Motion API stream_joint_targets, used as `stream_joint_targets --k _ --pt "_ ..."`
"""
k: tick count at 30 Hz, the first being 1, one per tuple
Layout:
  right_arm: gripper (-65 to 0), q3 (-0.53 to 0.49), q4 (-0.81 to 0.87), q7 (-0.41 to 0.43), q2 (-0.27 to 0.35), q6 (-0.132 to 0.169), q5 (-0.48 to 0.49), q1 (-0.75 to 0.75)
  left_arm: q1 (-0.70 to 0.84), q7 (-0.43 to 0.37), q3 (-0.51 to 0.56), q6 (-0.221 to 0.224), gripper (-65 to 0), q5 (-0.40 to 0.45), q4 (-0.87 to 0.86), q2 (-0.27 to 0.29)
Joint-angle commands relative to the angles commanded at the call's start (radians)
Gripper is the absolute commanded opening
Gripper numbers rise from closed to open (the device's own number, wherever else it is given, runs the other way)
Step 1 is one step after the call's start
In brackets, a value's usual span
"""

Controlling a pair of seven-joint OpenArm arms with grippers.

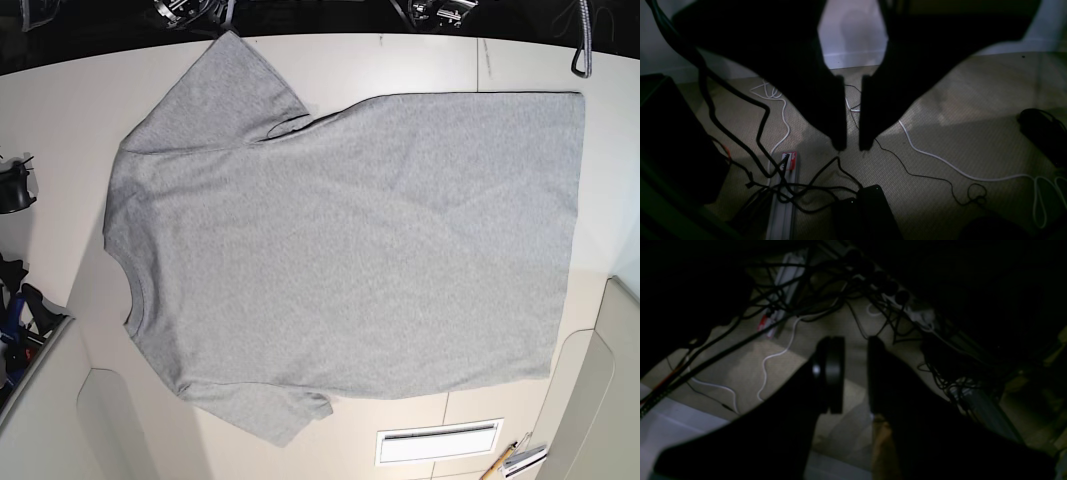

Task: Fold the T-shirt properly
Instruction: 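Move both grippers toward the shirt's shoulder edge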

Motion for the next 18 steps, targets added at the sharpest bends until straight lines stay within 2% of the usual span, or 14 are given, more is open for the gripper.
stream_joint_targets --k 6,18 --pt "-54.0 0.0 0.0 0.0 0.0 0.0 -0.057 0.0 0.0 0.0 0.0 0.0 -57.7 0.0 0.0 0.0" --pt "-54.0 0.0 0.0 -0.001 0.003 0.0 -0.057 -0.005 0.013 0.001 0.0 -0.008 -57.7 0.001 0.0 0.0"
